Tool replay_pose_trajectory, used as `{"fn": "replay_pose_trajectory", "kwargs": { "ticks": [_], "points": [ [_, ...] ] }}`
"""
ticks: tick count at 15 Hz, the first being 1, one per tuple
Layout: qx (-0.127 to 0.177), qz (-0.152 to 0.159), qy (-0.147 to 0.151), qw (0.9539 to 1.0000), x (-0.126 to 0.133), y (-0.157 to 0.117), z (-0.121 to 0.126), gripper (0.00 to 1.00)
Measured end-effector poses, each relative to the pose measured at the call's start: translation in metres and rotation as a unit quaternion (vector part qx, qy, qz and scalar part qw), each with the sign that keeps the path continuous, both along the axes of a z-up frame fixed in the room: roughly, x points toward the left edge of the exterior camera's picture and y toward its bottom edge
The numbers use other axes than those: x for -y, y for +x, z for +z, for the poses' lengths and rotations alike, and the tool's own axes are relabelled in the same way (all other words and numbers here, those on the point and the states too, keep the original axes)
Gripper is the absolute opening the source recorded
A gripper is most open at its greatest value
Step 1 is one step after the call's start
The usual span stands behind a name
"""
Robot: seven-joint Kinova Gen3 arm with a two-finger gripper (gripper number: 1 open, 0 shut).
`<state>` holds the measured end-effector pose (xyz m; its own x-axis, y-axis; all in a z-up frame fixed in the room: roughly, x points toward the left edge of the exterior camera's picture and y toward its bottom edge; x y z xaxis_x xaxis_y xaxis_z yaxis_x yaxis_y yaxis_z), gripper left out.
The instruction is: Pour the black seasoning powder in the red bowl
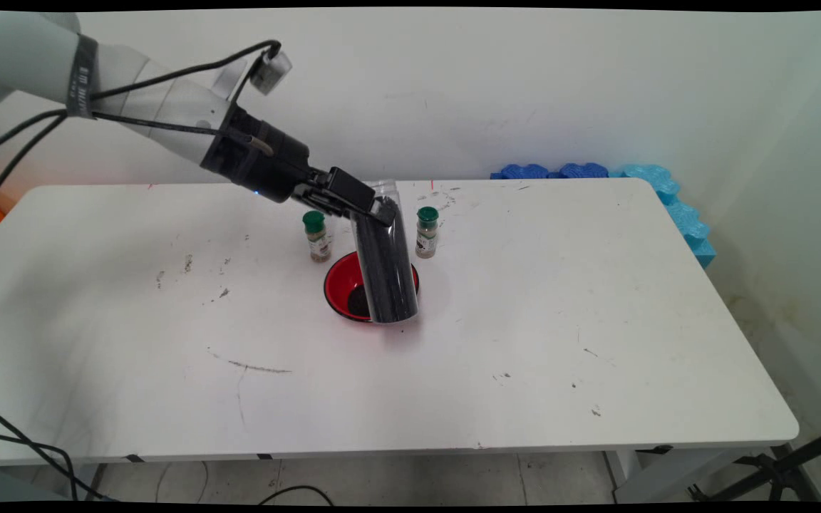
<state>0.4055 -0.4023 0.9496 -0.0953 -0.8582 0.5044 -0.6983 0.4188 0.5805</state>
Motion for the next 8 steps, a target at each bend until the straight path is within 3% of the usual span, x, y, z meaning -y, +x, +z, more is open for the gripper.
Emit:
{"fn": "replay_pose_trajectory", "kwargs": {
  "ticks": [3,5,8],
  "points": [
    [0.024,-0.042,-0.064,0.9968,-0.008,-0.008,0.014,0.0],
    [0.04,-0.073,-0.105,0.991,-0.014,-0.013,0.022,0.0],
    [0.061,-0.115,-0.159,0.9785,-0.024,-0.023,0.031,0.0]
  ]
}}
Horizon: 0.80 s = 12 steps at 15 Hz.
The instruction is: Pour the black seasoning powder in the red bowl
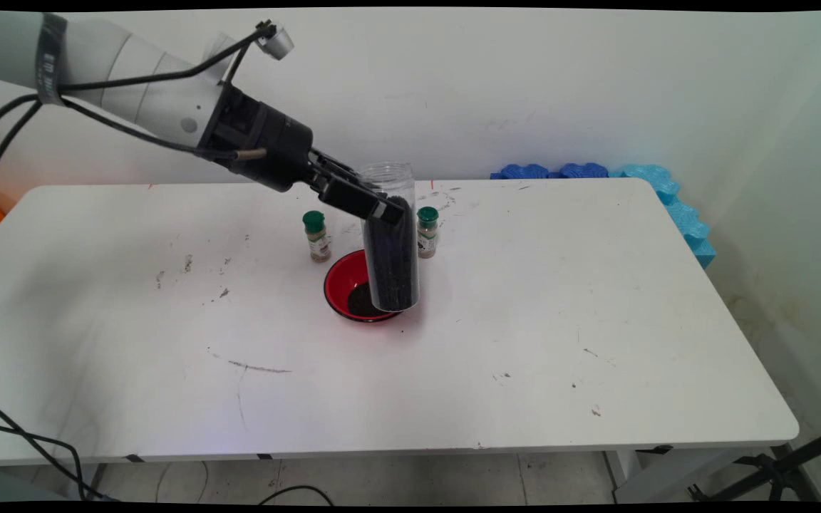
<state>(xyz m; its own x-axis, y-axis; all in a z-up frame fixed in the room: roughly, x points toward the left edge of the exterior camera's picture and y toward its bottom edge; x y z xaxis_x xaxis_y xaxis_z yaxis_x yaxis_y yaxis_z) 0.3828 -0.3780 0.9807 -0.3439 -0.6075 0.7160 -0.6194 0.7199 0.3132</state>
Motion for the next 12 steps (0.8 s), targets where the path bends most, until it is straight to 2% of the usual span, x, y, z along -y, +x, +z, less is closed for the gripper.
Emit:
{"fn": "replay_pose_trajectory", "kwargs": {
  "ticks": [5,12],
  "points": [
    [0.035,-0.058,-0.073,0.9951,-0.016,-0.014,0.008,0.0],
    [0.056,-0.087,-0.115,0.9879,-0.028,-0.022,0.009,0.0]
  ]
}}
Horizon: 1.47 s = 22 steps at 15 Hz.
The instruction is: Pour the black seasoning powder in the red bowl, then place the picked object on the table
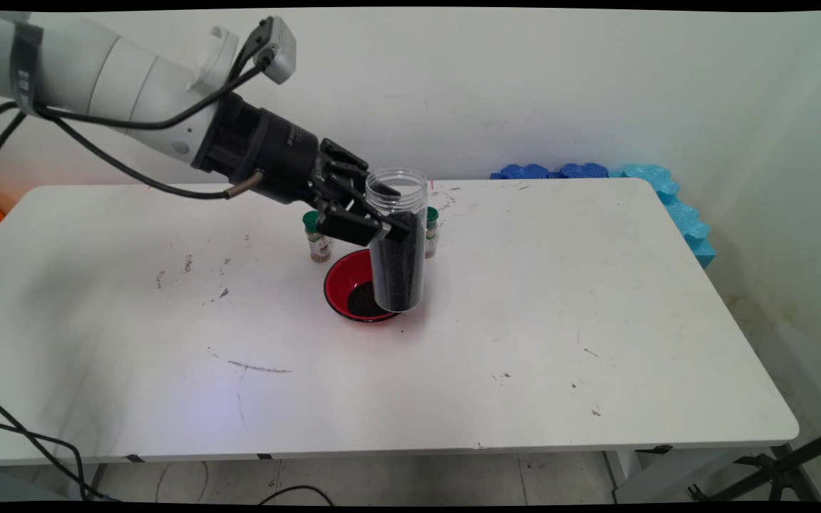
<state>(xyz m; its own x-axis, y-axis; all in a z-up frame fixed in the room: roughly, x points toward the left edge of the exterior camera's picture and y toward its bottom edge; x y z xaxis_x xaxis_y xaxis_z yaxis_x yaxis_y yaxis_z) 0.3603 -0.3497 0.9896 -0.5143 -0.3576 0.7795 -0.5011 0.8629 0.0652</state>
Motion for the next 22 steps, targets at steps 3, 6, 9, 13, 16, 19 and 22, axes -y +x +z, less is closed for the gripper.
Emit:
{"fn": "replay_pose_trajectory", "kwargs": {
  "ticks": [3,6,9,13,16,19,22],
  "points": [
    [0.004,-0.004,-0.01,0.9999,-0.004,-0.003,-0.006,0.0],
    [0.002,-0.004,-0.015,0.9999,-0.008,-0.007,-0.021,0.0],
    [0.0,-0.003,-0.014,0.9999,-0.012,-0.014,-0.045,0.0],
    [-0.001,-0.003,-0.012,0.9999,-0.016,-0.025,-0.078,0.0],
    [-0.002,-0.001,-0.012,0.9999,-0.015,-0.033,-0.1,0.0],
    [-0.002,0.0,-0.012,0.9999,-0.014,-0.039,-0.117,0.0],
    [-0.001,0.0,-0.011,0.9999,-0.014,-0.043,-0.132,0.0]
  ]
}}
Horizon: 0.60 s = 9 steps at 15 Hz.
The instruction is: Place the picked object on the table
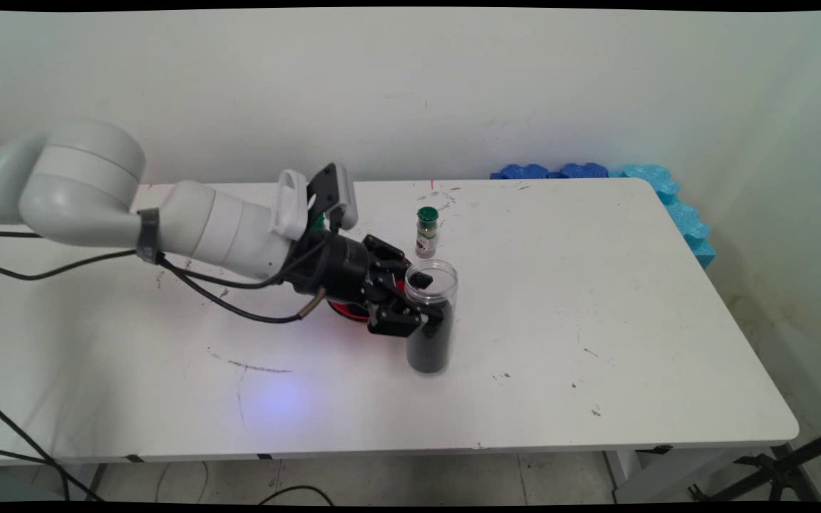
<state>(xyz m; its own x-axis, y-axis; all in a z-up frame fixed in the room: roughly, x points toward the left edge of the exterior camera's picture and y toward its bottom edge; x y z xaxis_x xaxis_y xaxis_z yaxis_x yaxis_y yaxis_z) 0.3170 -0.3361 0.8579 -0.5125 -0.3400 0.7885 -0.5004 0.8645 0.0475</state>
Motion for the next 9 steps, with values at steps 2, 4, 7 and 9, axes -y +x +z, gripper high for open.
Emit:
{"fn": "replay_pose_trajectory", "kwargs": {
  "ticks": [2,4,7,9],
  "points": [
    [0.001,0.0,0.0,1.0,0.0,-0.002,-0.008,0.0],
    [0.001,0.0,0.0,1.0,0.001,-0.003,-0.015,0.0],
    [-0.001,0.003,-0.001,1.0,0.002,-0.004,-0.021,1.0],
    [-0.002,0.005,-0.001,1.0,0.003,-0.004,-0.024,1.0]
  ]
}}
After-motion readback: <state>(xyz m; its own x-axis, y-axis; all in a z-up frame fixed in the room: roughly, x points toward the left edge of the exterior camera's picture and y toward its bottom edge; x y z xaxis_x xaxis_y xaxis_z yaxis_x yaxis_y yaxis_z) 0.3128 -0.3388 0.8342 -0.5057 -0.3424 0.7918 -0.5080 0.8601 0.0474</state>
